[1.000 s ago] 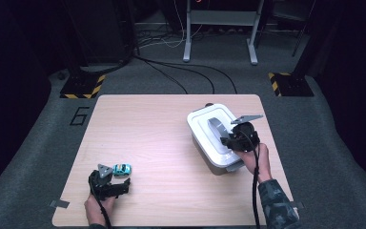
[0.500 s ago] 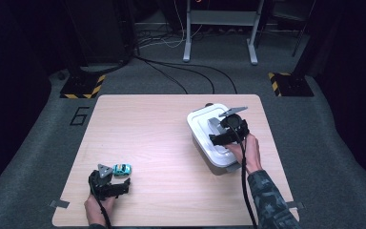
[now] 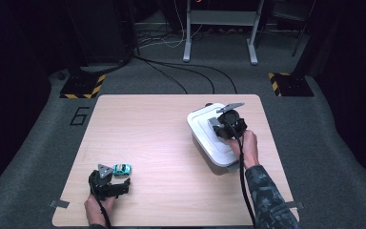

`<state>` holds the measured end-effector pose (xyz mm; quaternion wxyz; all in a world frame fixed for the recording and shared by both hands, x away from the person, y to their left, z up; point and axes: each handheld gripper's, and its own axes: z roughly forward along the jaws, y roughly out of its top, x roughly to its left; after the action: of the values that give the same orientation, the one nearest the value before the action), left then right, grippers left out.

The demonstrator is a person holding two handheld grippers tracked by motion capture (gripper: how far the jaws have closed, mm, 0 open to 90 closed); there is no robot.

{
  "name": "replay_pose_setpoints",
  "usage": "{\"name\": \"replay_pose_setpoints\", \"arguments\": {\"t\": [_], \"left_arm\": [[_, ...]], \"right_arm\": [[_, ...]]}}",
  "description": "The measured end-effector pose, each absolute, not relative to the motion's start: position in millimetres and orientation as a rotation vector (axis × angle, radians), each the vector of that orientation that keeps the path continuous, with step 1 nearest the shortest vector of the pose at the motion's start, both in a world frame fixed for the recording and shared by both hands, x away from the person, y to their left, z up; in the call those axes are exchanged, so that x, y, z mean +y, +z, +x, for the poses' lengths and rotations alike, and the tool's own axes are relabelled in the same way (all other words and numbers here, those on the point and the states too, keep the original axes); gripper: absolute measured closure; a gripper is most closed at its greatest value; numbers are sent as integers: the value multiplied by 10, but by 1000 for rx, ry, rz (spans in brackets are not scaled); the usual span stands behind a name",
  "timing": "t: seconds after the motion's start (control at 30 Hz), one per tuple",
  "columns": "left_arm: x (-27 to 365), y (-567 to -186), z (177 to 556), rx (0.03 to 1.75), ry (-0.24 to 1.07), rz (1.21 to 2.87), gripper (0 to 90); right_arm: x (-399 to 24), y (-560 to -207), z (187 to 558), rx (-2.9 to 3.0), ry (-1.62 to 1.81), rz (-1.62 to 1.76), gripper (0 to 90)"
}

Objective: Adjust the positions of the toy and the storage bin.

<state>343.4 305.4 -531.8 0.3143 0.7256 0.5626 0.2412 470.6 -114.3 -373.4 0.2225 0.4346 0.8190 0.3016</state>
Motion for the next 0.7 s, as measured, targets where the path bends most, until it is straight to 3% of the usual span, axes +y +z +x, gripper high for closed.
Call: {"name": "replay_pose_setpoints", "arguments": {"t": [0.7], "left_arm": [[3053, -5319, 3436, 1482, 638, 1908, 31]], "right_arm": [[-1089, -3740, 4555, 2334, 948, 1229, 668]]}}
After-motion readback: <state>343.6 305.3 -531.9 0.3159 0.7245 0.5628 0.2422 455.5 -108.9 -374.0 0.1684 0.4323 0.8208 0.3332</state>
